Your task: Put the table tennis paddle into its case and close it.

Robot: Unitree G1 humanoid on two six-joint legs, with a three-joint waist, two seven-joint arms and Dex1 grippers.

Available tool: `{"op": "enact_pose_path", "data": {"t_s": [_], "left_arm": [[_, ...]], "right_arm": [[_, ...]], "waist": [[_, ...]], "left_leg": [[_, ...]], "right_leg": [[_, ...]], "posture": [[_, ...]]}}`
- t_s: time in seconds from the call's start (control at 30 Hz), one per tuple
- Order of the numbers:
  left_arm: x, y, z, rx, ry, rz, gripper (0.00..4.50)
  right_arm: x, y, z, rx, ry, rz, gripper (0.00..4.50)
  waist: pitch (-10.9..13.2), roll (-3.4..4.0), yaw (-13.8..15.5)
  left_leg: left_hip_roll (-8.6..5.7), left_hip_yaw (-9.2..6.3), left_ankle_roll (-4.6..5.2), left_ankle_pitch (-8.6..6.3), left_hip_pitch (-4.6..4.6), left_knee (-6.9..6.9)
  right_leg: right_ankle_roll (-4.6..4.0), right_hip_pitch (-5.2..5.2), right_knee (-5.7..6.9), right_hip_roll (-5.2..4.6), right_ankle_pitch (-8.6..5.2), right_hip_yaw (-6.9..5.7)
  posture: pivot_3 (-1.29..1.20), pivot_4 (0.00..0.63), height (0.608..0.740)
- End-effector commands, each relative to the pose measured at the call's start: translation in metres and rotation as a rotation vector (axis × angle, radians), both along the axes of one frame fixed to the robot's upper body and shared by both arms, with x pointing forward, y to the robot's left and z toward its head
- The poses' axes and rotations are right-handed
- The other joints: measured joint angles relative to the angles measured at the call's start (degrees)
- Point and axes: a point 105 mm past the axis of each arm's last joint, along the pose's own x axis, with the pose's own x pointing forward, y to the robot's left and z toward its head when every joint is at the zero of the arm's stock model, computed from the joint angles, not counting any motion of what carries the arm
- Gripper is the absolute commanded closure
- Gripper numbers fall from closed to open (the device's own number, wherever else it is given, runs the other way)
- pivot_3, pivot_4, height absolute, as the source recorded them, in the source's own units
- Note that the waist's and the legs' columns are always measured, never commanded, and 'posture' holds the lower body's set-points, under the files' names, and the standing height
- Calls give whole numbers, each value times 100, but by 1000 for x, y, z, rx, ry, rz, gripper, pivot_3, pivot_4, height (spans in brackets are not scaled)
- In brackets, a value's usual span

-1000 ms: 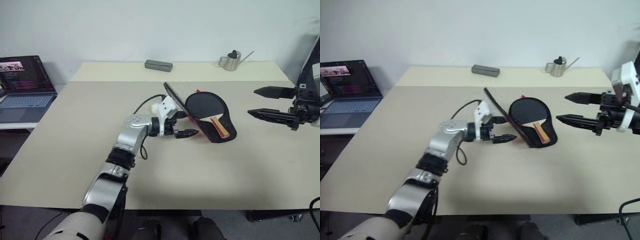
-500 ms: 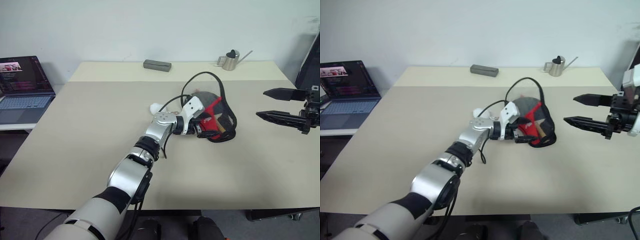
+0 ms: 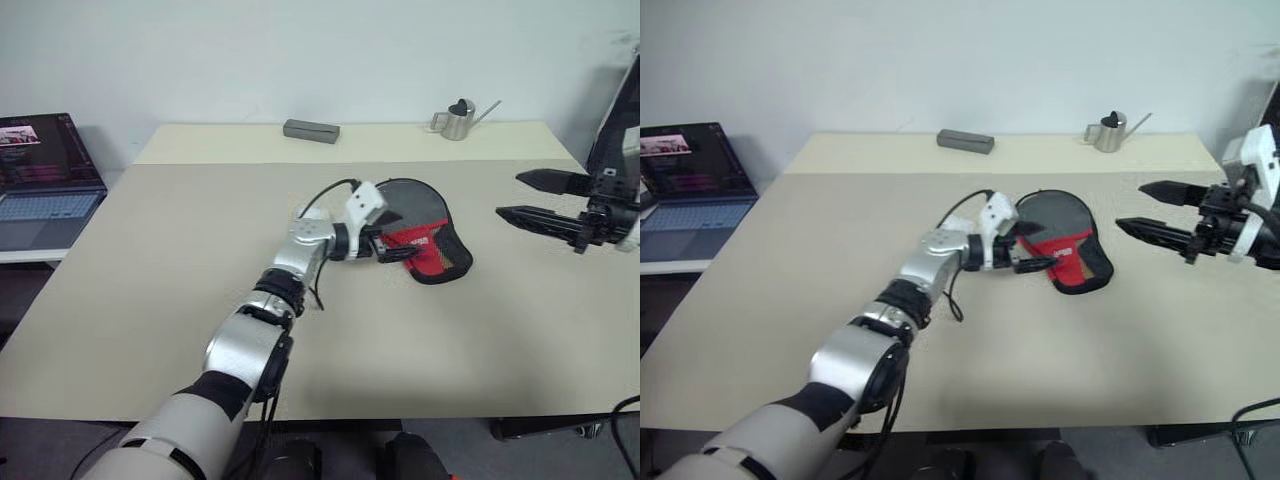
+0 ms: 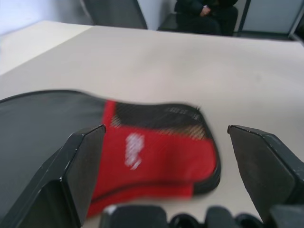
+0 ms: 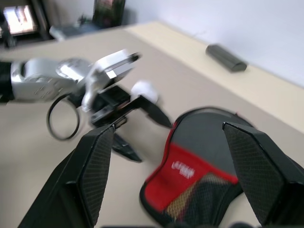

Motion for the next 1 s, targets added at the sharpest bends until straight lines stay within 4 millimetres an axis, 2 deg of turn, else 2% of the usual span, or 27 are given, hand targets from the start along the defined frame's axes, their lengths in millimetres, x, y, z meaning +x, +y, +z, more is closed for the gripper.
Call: {"op": "enact_pose_path", "data": {"t_s": [0.03, 0.1, 0.23, 0.3, 0.37, 0.4, 0.53, 0.67, 0.83, 1.0], "left_arm": [[-4, 29, 30, -49, -72, -9, 0], [-17, 49, 33, -41, -59, -35, 0], [-36, 71, 41, -53, -51, -22, 0], [-41, 81, 47, -63, -56, 21, 0], [-46, 89, 52, -71, -57, 53, 0], [-48, 91, 53, -74, -54, 61, 0], [-58, 101, 55, -58, -34, 91, 0], [-61, 112, 59, -37, -25, 150, 0], [-61, 114, 63, -43, -19, 172, 0], [-62, 111, 63, -48, -18, 170, 0]], "right_arm": [[8, 9, -1, 69, -3, -17, 558], [22, 13, -9, 115, -3, -84, 558], [37, 22, -28, 181, 103, -111, 558], [52, 17, -38, 192, 138, -186, 558], [63, 14, -49, 170, 175, -233, 190], [65, 13, -52, 158, 182, -240, 23], [81, 12, -63, 126, 218, -291, 23], [107, -1, -70, 90, 214, -412, 23], [127, -11, -82, 100, 256, -474, 23], [139, -13, -105, 36, 294, -505, 23]], "waist": [[0, 0, 8], [-1, 1, -4], [0, 1, 18], [0, 1, 41], [0, 1, 52], [-1, 1, 48], [-1, 1, 25], [-1, 1, -43], [-1, 1, -46], [-1, 1, -76]], "left_leg": [[-1, -2, -5, 3, 0, 0], [-2, -4, -7, 4, 0, 1], [-4, -12, -11, 6, 1, 2], [-5, -15, -11, 7, 0, 4], [-6, -15, -11, 7, 0, 5], [-5, -14, -10, 6, 1, 5], [-3, -9, -9, 6, 2, 3], [-2, -5, -9, 6, 6, 1], [2, -4, -10, 6, 6, 0], [3, -2, -11, 7, 6, 0]], "right_leg": [[0, -1, 0, 0, 0, 1], [0, -1, -1, -1, 0, 5], [-2, -3, 0, -3, 1, 10], [-2, -2, 0, -3, 1, 8], [-4, -1, 1, -4, 4, 7], [-5, -1, 0, -3, 5, 7], [-5, -1, 0, -1, 5, 9], [-8, -2, 2, 1, 8, 13], [-11, -1, -1, 6, 9, 13], [-11, -1, -3, 7, 9, 13]], "posture": [[0, 150, 740], [0, 150, 740], [0, 150, 740], [0, 150, 740], [0, 150, 740], [0, 150, 740], [0, 150, 740], [0, 150, 740], [0, 150, 740], [0, 150, 740]]}}
